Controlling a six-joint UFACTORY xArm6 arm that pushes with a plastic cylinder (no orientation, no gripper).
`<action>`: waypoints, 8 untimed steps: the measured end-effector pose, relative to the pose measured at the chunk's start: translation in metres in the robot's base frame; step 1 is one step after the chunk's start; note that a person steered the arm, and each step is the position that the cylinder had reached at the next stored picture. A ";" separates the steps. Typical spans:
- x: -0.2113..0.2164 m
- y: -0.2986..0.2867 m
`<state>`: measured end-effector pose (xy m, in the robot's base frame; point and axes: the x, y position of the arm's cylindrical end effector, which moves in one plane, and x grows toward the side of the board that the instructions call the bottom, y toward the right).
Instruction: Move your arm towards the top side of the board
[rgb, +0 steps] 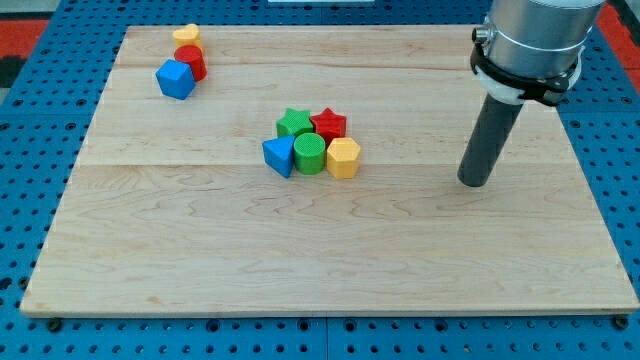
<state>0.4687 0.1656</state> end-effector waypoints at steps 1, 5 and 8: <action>0.000 0.000; -0.021 -0.001; -0.182 -0.020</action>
<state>0.2865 0.1452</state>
